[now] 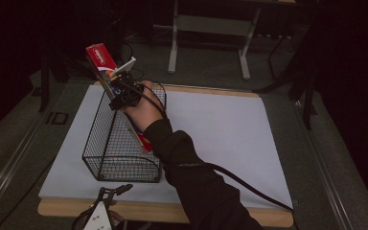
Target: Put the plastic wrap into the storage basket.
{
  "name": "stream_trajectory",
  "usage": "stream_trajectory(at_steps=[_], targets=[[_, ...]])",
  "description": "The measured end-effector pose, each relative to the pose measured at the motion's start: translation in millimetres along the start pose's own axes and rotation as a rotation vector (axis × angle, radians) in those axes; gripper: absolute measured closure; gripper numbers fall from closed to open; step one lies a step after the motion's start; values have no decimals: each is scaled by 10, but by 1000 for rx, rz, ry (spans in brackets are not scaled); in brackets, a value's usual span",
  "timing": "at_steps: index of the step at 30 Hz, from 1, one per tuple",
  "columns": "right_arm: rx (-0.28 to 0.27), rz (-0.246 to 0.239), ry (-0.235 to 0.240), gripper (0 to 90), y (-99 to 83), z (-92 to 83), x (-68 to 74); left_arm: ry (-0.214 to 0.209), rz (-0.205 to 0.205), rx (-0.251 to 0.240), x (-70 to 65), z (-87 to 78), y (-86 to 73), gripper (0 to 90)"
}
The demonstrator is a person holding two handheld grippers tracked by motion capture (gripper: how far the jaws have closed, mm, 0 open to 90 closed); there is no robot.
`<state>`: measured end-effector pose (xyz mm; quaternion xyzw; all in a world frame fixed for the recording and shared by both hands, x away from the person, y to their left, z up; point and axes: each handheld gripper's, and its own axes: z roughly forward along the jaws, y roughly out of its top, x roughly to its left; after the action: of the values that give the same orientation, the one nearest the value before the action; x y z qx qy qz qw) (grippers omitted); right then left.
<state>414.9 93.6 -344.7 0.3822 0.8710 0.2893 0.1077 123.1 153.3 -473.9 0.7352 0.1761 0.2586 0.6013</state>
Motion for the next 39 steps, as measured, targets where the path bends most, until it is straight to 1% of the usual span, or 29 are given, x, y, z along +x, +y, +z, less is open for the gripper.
stream_trajectory(at_steps=[3,8,10,13,15,18,20,23,26,28,31,32,33,34,36,38,39], targets=[[-8,5,11,404,-30,69,35,-1,8,4,0,-5,1,2],[2,4,23,404,-110,212,77,1,7,9,-8,-7,-2,2],[6,17,27,404,-150,278,80,-1,4,9,-10,-7,-3,2],[22,26,31,404,-211,373,81,-2,6,12,-16,-6,-4,2],[37,26,22,403,-249,421,87,-2,8,13,-17,-3,-4,2],[42,22,15,403,-304,470,94,-3,10,14,-18,-5,-4,2],[49,10,-7,403,-337,504,106,-5,10,14,-19,-4,-3,2],[68,4,-15,402,-383,546,108,-6,11,13,-25,-4,-3,2],[69,25,2,402,-437,561,58,-7,12,14,-23,1,-4,2],[74,50,22,401,-464,570,30,-7,12,16,-24,6,-6,2],[71,49,27,399,-488,579,30,-8,13,18,-28,12,-5,2],[78,45,27,398,-496,590,26,-9,13,20,-28,13,-6,2],[82,36,17,398,-509,602,28,-9,14,21,-28,15,-7,1],[82,41,19,397,-521,611,25,-10,13,20,-28,17,-8,2],[94,50,32,394,-540,633,10,-11,13,21,-26,19,-10,2],[103,34,20,387,-566,672,7,-13,14,24,-26,21,-12,2],[120,41,22,383,-576,693,2,-13,15,25,-26,22,-13,2]])
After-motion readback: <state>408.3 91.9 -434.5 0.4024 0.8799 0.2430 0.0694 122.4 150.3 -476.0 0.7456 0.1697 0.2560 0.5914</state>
